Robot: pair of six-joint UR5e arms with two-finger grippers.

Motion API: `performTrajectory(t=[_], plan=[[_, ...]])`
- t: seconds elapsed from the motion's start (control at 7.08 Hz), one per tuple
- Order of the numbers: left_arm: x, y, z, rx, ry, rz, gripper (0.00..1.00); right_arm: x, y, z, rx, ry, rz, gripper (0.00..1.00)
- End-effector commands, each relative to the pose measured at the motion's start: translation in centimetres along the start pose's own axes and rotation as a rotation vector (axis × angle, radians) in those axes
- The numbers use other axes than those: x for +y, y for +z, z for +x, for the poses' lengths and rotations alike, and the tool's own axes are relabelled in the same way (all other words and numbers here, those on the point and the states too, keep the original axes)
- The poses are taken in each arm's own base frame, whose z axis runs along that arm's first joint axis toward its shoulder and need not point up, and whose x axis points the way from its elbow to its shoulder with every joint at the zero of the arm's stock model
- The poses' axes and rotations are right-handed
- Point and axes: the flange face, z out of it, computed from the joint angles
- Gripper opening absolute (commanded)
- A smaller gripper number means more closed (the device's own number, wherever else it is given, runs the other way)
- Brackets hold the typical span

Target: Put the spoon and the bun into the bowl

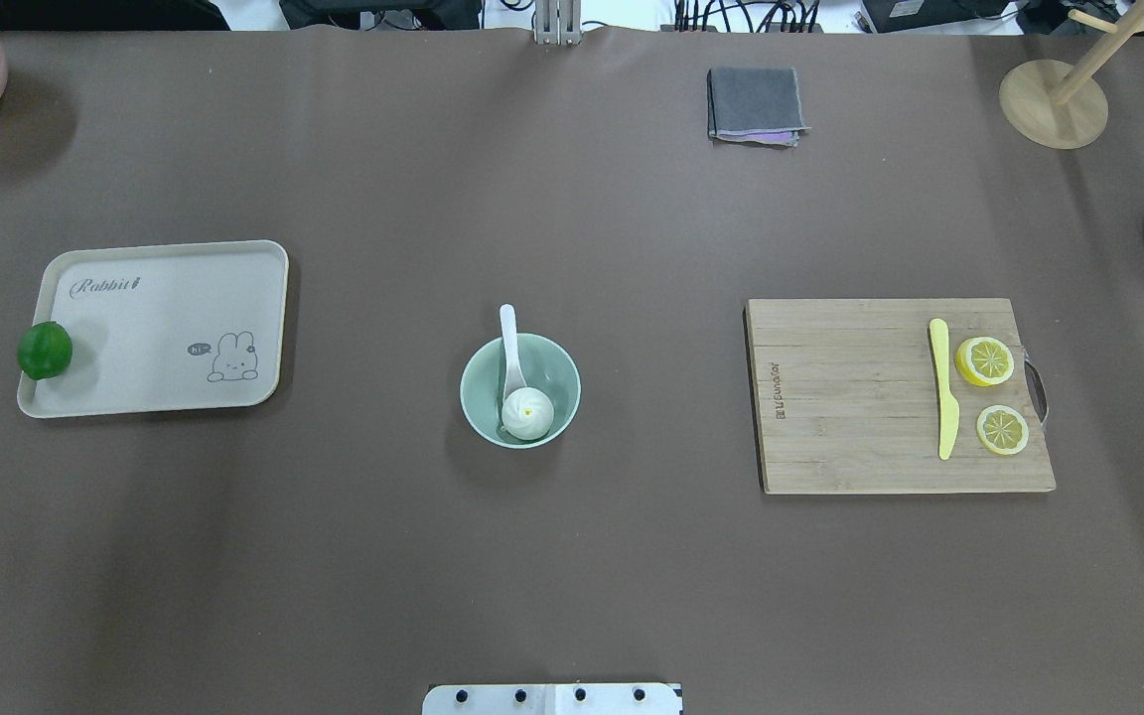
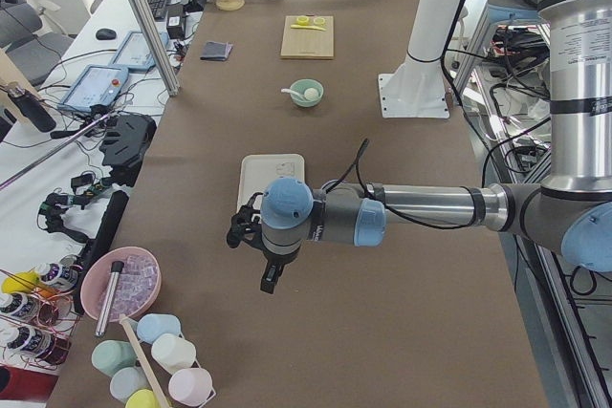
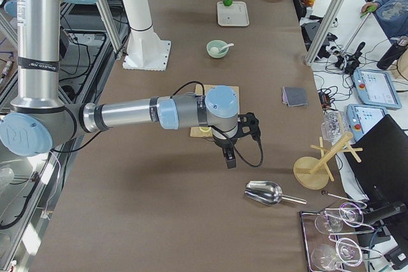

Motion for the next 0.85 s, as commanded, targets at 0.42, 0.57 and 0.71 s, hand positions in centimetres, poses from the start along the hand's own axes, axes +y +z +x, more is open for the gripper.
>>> performTrajectory(t=[0.42, 0.57, 0.71], plan=[[-0.2, -0.4, 0.5, -0.001, 0.013, 0.013, 0.98, 3.2, 1.3, 1.7, -0.032, 0.066, -0.033, 1.0], [-0.7, -0.6, 0.5, -0.012, 0.042, 0.038, 0.98, 3.1, 1.7, 1.7, -0.069, 0.075, -0.032, 1.0], [-1.2, -0.9, 0.8, -0.023, 0.088, 0.077, 0.98, 3.3, 2.1, 1.9, -0.083, 0.088, -0.04, 1.0]])
